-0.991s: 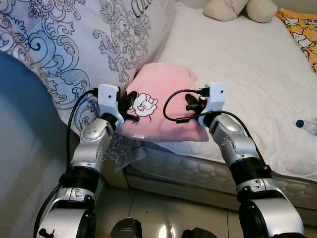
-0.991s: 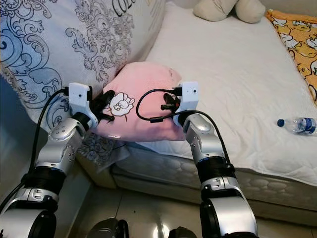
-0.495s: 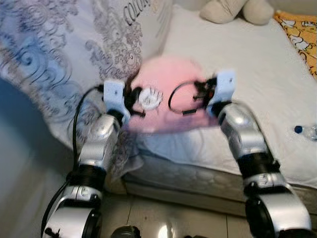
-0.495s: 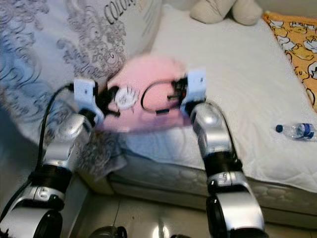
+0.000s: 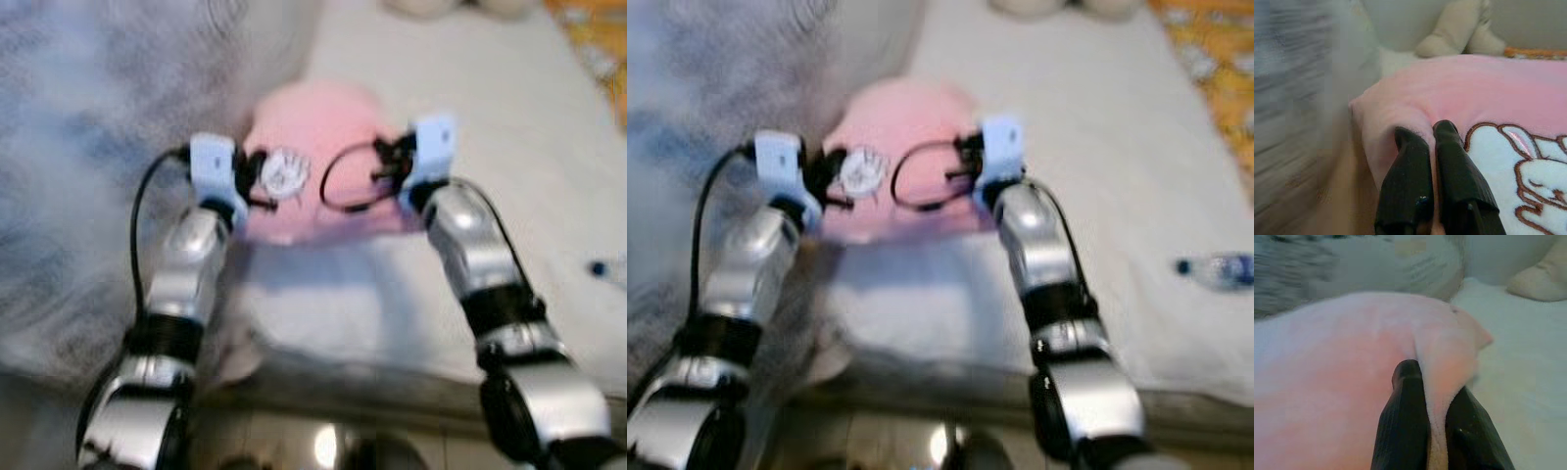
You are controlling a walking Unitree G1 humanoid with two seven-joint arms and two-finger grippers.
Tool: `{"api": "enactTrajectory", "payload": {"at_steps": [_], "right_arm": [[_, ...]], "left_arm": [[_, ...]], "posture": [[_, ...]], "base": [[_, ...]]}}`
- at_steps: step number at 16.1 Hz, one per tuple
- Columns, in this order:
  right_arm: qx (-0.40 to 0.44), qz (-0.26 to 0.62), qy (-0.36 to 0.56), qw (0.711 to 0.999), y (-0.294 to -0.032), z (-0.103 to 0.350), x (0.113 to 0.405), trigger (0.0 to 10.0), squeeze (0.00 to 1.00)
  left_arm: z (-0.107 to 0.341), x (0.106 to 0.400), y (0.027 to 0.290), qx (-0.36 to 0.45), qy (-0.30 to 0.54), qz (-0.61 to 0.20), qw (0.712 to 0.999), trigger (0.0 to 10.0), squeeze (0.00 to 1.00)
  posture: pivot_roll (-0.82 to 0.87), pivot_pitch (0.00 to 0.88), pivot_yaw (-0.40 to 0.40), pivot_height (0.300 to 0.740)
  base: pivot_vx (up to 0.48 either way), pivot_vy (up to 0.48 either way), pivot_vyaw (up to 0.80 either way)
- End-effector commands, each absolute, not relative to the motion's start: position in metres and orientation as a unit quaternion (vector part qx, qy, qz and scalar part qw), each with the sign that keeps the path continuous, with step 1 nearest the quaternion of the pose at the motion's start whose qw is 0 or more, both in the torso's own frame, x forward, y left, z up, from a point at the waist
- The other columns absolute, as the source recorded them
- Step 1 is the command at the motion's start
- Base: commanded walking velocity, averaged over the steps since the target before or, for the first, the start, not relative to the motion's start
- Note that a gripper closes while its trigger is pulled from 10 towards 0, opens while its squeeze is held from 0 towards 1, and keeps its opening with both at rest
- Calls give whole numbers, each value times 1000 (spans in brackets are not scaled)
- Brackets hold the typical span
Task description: Clean up the room
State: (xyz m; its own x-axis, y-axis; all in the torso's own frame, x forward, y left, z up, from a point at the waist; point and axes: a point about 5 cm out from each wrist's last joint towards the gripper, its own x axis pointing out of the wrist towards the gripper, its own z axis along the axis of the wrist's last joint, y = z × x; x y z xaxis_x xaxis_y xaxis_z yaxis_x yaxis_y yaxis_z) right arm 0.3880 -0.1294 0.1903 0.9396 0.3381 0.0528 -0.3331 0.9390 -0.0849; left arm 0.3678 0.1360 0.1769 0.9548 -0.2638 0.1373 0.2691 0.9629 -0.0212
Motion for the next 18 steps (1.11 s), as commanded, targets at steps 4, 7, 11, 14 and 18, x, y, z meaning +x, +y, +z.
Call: {"api": "enactTrajectory", "payload": {"at_steps": [4,7,11,14,18], "right_arm": [[-47,142,-44,988,-156,204,400,10000,0],[-67,157,-18,985,-157,203,407,10000,0],[-72,177,18,981,-149,182,405,10000,0],[-97,186,65,976,-149,149,395,10000,0],[-114,192,86,971,-147,134,390,10000,0]], "left_arm": [[178,372,147,-5,-66,-87,994,10000,0],[177,381,147,21,-56,-62,996,10000,0],[170,385,148,39,-39,-43,998,10000,0],[148,380,145,43,-16,-33,998,10000,0],[132,375,143,48,2,-30,998,10000,0]], "posture": [[3,161,-7,740],[13,224,-21,740],[28,294,-24,740],[31,345,-25,740],[13,359,-28,740]], "base": [[0,0,0],[0,0,0],[0,0,0],[0,0,0],[0,0,0]]}}
